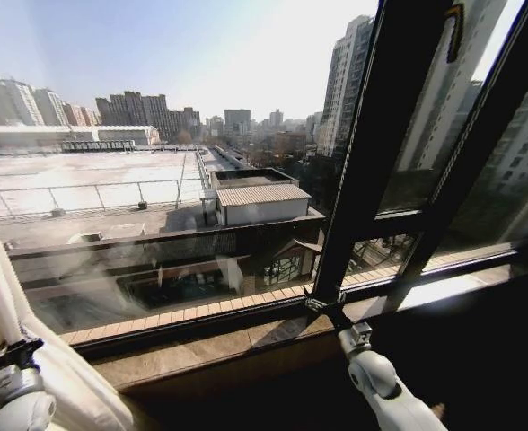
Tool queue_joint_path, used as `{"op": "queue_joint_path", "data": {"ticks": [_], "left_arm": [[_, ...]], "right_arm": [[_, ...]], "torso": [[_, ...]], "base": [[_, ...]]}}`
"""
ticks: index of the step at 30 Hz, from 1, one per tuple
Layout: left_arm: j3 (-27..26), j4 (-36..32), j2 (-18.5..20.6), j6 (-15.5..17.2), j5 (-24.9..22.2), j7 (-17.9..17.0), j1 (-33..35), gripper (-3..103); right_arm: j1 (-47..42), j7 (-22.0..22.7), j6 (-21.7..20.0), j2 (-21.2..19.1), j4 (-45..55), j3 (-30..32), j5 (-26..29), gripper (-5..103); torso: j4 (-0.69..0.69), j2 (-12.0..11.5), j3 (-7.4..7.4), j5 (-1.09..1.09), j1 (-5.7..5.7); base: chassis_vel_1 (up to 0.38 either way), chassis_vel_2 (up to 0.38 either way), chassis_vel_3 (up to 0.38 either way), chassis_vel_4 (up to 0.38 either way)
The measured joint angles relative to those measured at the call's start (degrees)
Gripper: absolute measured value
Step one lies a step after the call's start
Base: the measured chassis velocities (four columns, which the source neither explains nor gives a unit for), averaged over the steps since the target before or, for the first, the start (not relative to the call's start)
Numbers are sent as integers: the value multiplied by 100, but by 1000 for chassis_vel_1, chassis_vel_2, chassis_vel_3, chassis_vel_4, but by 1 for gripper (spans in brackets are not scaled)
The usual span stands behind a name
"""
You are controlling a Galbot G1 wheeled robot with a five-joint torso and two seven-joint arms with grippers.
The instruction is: Open the curtains by pulling them apart, changing their state from closed to fully open.
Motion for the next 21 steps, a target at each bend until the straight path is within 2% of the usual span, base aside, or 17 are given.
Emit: {"op": "queue_joint_path", "data": {"ticks": [1,4,8,16,19,21], "left_arm": [[0,0,0,0,0,0,0,1],[-157,914,417,2,-89,-131,-373,1],[-203,1319,596,15,-170,-147,-501,1],[-162,1173,476,19,-231,-118,-465,1],[-163,985,396,28,-168,-122,-377,1],[-188,634,241,118,-81,-147,-227,1]], "right_arm": [[0,0,0,0,0,0,0,100],[0,0,0,0,0,-1,0,100],[0,0,0,0,0,-1,0,100],[0,0,0,0,0,0,0,100],[0,0,0,0,0,0,0,100],[0,0,0,0,0,0,0,100]], "torso": [[0,0,0,0,0],[2,0,0,3,0],[4,0,0,-1,-1],[2,0,0,1,-1],[3,0,0,2,-1],[3,0,0,3,-1]], "base": [[0,0,0,0],[0,0,0,0],[0,0,0,0],[0,0,0,0],[0,0,0,0],[0,0,0,0]]}}
